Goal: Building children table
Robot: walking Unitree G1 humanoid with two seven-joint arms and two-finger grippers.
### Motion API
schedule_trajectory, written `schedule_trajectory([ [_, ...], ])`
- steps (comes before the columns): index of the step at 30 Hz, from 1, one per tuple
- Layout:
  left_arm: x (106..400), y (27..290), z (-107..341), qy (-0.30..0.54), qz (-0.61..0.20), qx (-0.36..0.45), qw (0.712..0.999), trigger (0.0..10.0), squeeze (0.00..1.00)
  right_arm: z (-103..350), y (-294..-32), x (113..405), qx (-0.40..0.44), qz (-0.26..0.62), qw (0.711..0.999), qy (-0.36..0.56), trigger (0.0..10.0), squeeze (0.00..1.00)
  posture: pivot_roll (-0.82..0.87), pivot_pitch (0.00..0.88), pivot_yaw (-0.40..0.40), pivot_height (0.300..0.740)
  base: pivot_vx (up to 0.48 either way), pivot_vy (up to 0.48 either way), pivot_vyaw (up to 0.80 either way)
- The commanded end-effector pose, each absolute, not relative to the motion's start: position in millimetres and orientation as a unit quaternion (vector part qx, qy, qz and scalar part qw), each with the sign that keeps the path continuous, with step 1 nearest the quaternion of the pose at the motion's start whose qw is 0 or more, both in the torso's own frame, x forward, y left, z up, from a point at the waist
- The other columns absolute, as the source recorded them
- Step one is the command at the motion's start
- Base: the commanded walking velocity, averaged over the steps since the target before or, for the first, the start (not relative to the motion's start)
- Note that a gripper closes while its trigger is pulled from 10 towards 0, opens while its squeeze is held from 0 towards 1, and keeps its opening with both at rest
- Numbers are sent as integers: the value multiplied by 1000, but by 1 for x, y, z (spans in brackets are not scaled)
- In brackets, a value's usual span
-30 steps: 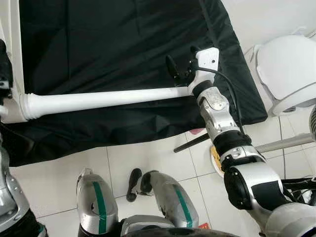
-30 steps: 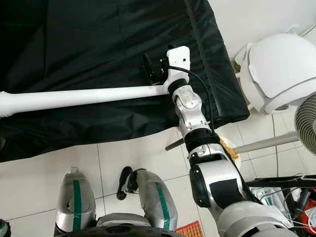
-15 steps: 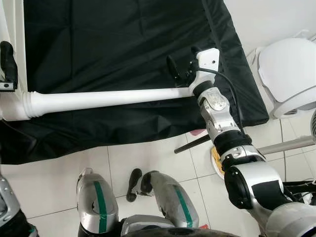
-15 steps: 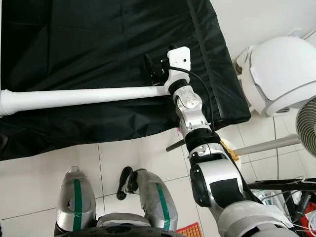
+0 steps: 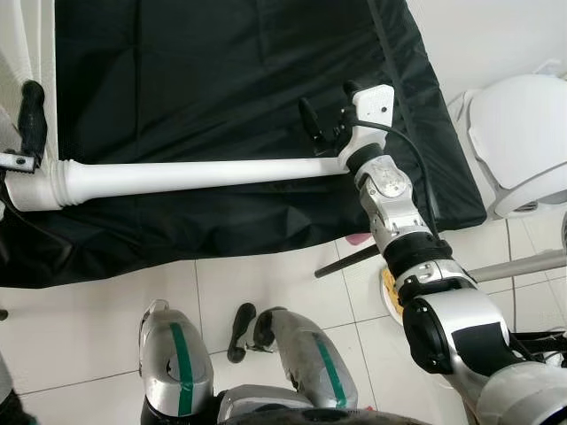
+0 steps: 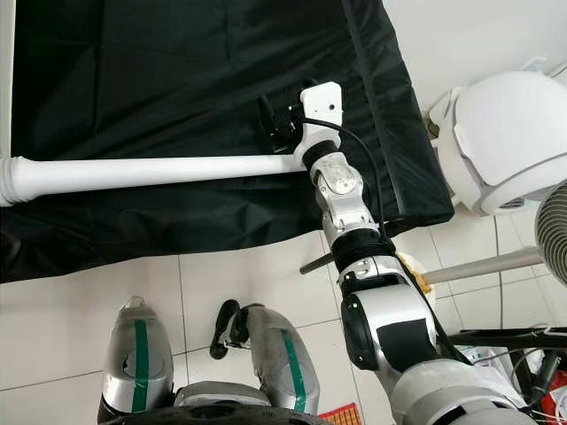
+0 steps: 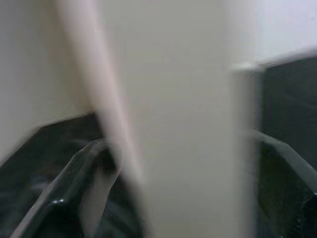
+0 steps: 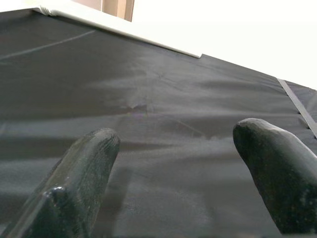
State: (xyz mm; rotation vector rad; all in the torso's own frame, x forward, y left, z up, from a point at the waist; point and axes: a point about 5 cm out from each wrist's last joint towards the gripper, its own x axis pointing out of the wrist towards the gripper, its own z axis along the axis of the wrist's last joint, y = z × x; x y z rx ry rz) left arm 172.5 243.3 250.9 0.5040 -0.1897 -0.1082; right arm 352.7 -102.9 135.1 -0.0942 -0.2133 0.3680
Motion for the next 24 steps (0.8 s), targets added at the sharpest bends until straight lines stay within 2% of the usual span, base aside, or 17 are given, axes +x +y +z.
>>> schedule_trajectory([
  [1,159,230,251,-63,-130,243,959,10000,0,132,-109,353,-51,174,978,-102,10000,0,420,111,-258,740,0,0,0],
  [5,146,227,253,-29,-171,247,953,10000,0,132,-108,353,-49,175,978,-101,10000,0,426,113,-258,740,0,0,0],
  [13,138,231,259,-16,-194,268,944,10000,0,132,-106,354,-48,177,978,-101,10000,0,432,115,-258,740,0,0,0],
  [15,132,228,262,-20,-236,249,939,10000,0,132,-105,354,-47,178,978,-101,10000,0,440,119,-261,740,0,0,0],
  [19,130,223,263,-29,-264,232,936,10000,0,132,-104,354,-46,179,978,-100,10000,0,445,122,-263,740,0,0,0],
  [23,121,215,267,-42,-332,150,931,10000,0,132,-101,354,-44,183,977,-99,10000,0,456,124,-269,740,0,0,0],
  [24,121,215,267,-42,-332,150,931,10000,0,132,-101,354,-44,183,977,-99,10000,0,456,124,-269,740,0,0,0],
])
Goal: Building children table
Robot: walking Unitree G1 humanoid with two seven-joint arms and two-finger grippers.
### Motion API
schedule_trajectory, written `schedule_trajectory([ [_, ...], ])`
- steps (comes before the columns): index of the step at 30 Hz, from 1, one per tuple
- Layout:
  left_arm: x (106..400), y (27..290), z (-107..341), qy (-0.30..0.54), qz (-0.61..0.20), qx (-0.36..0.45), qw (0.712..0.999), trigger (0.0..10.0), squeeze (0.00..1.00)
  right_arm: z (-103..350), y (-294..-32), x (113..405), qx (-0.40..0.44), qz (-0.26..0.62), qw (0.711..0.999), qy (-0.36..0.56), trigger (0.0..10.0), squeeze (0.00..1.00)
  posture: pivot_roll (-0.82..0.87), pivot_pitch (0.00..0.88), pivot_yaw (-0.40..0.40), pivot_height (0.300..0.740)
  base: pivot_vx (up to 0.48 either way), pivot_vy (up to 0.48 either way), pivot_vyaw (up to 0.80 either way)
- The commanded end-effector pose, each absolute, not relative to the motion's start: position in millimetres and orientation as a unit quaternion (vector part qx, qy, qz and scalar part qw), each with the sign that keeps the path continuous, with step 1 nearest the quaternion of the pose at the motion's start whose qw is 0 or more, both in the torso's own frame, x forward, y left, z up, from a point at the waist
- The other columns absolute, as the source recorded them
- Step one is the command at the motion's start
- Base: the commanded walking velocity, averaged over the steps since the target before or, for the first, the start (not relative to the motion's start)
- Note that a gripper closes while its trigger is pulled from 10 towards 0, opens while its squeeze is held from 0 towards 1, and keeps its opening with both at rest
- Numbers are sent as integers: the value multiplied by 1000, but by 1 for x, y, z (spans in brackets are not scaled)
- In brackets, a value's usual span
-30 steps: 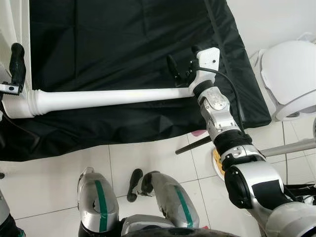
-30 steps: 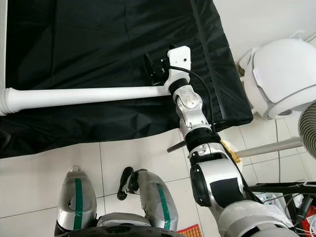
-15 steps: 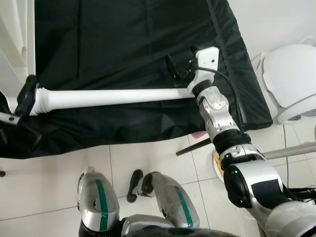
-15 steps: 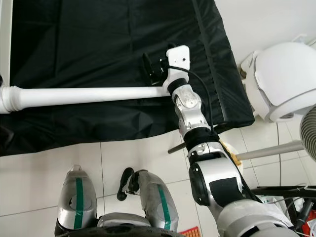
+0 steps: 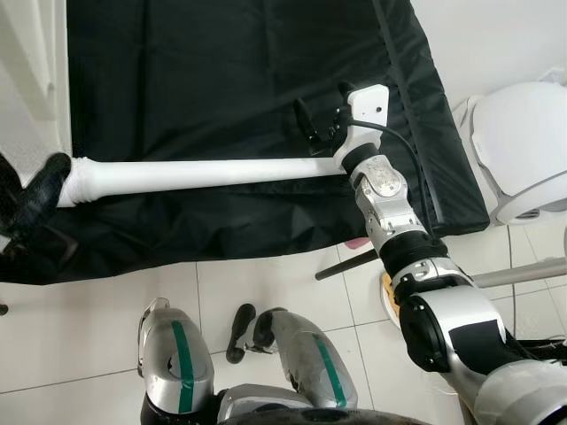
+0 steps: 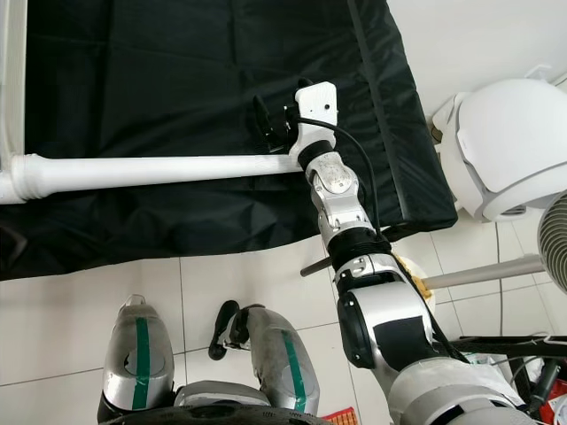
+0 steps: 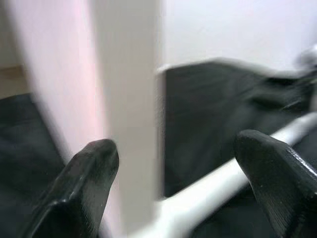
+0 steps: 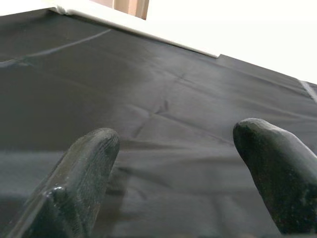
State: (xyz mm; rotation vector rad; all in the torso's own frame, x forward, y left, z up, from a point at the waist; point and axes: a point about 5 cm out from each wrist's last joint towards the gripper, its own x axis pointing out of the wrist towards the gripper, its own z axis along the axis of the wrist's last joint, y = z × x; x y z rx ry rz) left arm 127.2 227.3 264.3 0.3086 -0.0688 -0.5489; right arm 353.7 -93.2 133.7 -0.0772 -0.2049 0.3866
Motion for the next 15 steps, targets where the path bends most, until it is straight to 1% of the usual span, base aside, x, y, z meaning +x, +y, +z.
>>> schedule_trajectory([
  [1,121,215,267,-42,-332,150,931,10000,0,132,-101,354,-44,183,977,-99,10000,0,456,124,-269,740,0,0,0],
  [3,119,210,268,-49,-366,116,922,10000,0,132,-99,355,-44,184,977,-100,10000,0,458,124,-270,740,0,0,0],
  [5,119,210,268,-49,-366,116,922,10000,0,132,-99,355,-44,184,977,-100,10000,0,458,124,-270,740,0,0,0],
  [8,116,206,272,-70,-385,88,916,10000,0,134,-99,356,-44,184,977,-102,10000,0,455,124,-264,740,0,0,0],
  [10,116,206,272,-70,-385,88,916,10000,0,134,-99,356,-44,184,977,-102,10000,0,455,124,-264,740,0,0,0],
  [11,114,206,273,-79,-388,62,916,10000,0,134,-99,356,-44,184,977,-102,10000,0,452,125,-264,740,0,0,0],
  [12,114,206,273,-79,-388,62,916,10000,0,134,-99,356,-44,184,977,-102,10000,0,452,125,-264,740,0,0,0],
  [14,111,202,279,-101,-401,15,910,10000,0,133,-100,356,-44,182,977,-102,10000,0,451,128,-265,740,0,0,0],
  [15,111,202,279,-101,-401,15,910,10000,0,133,-100,356,-44,182,977,-102,10000,0,451,128,-265,740,0,0,0],
])
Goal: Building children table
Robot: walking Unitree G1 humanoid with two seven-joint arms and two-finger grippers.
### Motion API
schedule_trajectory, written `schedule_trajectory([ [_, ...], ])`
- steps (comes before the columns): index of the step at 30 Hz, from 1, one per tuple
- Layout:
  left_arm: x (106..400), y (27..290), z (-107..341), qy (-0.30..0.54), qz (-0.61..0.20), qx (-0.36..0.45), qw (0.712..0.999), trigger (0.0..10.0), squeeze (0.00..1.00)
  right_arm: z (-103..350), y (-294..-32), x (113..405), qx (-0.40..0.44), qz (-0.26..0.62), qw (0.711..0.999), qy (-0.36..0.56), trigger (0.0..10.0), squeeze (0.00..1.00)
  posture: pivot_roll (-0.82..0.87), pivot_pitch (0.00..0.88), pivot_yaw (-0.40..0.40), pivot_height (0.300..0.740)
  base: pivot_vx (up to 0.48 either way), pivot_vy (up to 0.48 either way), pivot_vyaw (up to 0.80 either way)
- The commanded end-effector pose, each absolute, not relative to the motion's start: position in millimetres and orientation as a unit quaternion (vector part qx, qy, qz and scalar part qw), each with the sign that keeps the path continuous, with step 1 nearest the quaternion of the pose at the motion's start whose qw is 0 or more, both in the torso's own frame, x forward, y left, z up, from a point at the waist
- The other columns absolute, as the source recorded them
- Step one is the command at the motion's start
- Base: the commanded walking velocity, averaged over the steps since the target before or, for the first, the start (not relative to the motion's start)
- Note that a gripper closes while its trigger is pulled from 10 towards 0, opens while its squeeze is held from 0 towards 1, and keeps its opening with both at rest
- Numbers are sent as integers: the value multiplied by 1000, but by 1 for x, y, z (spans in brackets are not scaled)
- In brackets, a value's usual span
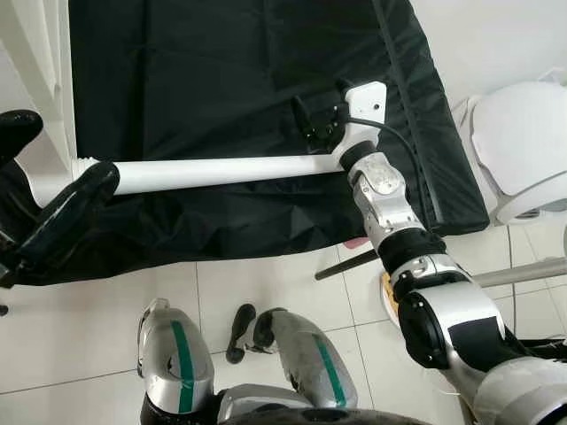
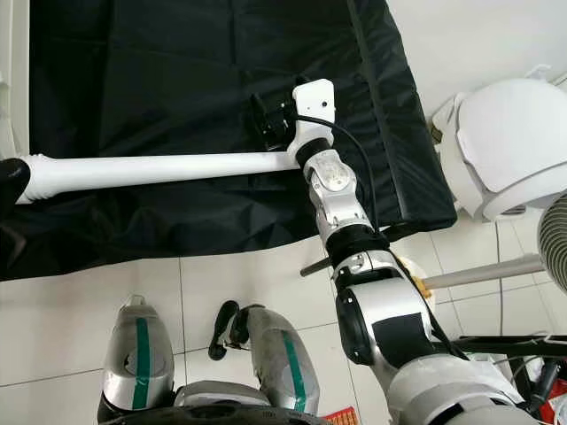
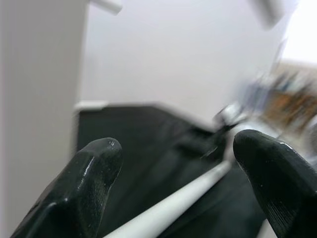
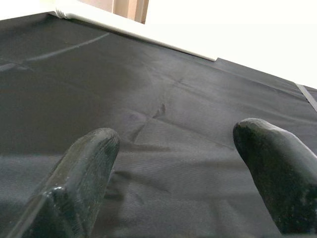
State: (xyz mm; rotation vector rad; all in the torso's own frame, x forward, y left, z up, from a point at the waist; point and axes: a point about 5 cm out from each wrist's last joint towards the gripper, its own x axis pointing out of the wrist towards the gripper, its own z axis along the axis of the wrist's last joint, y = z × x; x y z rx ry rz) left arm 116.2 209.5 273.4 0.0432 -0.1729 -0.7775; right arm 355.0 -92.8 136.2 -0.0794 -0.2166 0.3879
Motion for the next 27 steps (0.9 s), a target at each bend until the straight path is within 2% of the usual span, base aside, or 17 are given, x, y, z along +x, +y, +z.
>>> schedule_trajectory([
  [1,112,199,281,-110,-408,-1,906,10000,0,133,-101,356,-45,182,977,-102,10000,0,451,128,-266,740,0,0,0],
  [5,117,193,283,-116,-418,-25,901,10000,0,133,-101,356,-45,182,977,-102,10000,0,452,131,-268,740,0,0,0],
  [7,127,179,274,-107,-440,-60,889,10000,0,133,-100,356,-45,183,977,-102,10000,0,449,137,-265,740,0,0,0],
  [12,136,171,266,-93,-452,-74,884,10000,0,133,-99,355,-44,183,977,-102,10000,0,446,140,-262,740,0,0,0],
  [15,162,171,254,-71,-418,-88,901,10000,0,134,-102,355,-44,175,978,-107,10000,0,413,139,-240,740,0,0,0],
  [22,188,174,238,-30,-349,-92,932,10000,0,133,-110,353,-47,159,980,-111,10000,0,383,133,-221,740,0,0,0],
  [27,208,183,222,2,-282,-61,958,10000,0,132,-115,351,-49,150,981,-115,10000,0,351,122,-199,740,0,0,0],
])
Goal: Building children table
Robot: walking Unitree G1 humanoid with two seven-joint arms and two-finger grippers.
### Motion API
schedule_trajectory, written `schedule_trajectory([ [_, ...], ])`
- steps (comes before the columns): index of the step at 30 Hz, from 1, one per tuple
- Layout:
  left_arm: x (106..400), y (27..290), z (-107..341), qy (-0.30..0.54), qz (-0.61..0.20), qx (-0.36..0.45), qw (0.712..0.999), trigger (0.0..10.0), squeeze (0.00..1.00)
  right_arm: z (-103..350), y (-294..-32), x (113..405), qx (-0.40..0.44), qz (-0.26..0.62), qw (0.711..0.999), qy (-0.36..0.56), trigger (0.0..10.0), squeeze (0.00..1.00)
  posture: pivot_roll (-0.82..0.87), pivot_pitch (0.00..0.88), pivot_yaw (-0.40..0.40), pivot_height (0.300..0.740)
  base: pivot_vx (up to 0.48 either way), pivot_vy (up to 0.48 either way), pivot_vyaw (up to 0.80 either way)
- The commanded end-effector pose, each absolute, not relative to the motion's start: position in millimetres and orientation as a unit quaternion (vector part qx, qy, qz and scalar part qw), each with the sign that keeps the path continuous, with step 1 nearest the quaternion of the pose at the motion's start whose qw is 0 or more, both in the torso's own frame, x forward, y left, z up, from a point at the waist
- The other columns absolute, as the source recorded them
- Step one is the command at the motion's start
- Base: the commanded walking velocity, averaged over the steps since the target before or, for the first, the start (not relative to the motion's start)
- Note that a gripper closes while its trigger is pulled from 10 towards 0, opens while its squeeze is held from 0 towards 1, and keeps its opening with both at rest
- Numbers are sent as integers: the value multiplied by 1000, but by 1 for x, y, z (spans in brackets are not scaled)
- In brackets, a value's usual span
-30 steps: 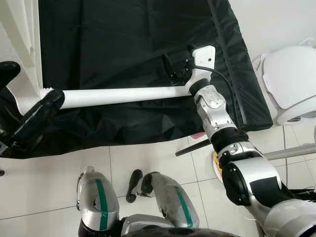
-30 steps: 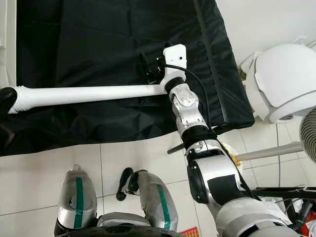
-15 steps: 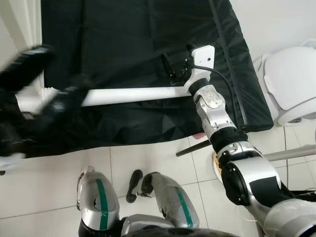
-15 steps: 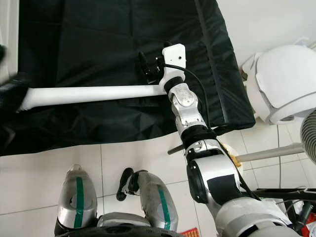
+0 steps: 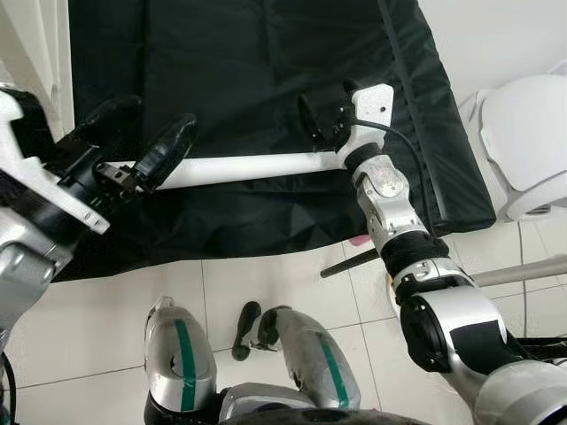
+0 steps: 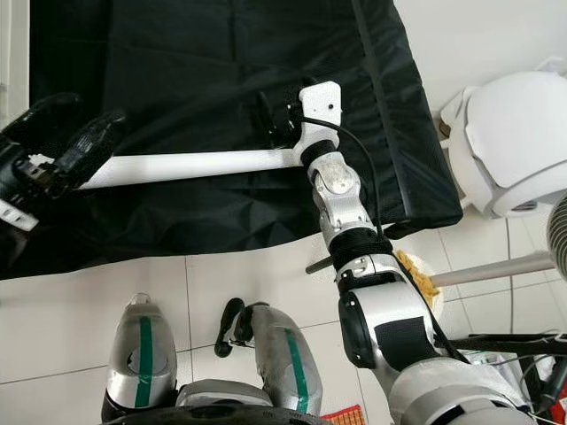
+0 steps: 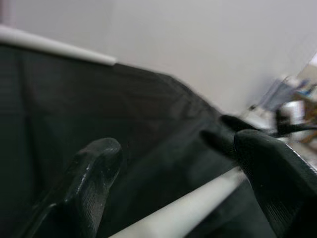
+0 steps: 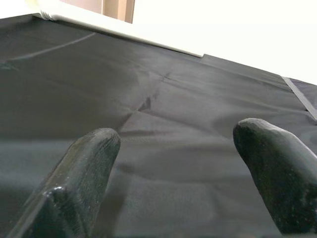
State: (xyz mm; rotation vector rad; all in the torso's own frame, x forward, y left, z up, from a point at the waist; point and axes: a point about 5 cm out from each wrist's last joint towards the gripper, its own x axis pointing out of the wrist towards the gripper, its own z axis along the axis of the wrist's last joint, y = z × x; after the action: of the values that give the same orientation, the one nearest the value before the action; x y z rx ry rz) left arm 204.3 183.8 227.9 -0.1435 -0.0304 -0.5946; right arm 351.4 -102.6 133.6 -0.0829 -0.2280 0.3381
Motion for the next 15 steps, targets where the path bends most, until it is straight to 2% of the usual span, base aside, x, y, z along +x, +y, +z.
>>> schedule_trajectory([
  [1,208,183,222,2,-282,-61,958,10000,0,132,-115,351,-49,150,981,-115,10000,0,351,122,-199,740,0,0,0],
  [5,226,185,202,48,-234,-19,971,10000,0,134,-120,351,-52,140,982,-119,10000,0,335,112,-188,740,0,0,0],
  [15,230,183,169,129,-244,67,959,10000,0,135,-123,350,-57,135,982,-123,10000,0,312,97,-171,740,0,0,0],
])
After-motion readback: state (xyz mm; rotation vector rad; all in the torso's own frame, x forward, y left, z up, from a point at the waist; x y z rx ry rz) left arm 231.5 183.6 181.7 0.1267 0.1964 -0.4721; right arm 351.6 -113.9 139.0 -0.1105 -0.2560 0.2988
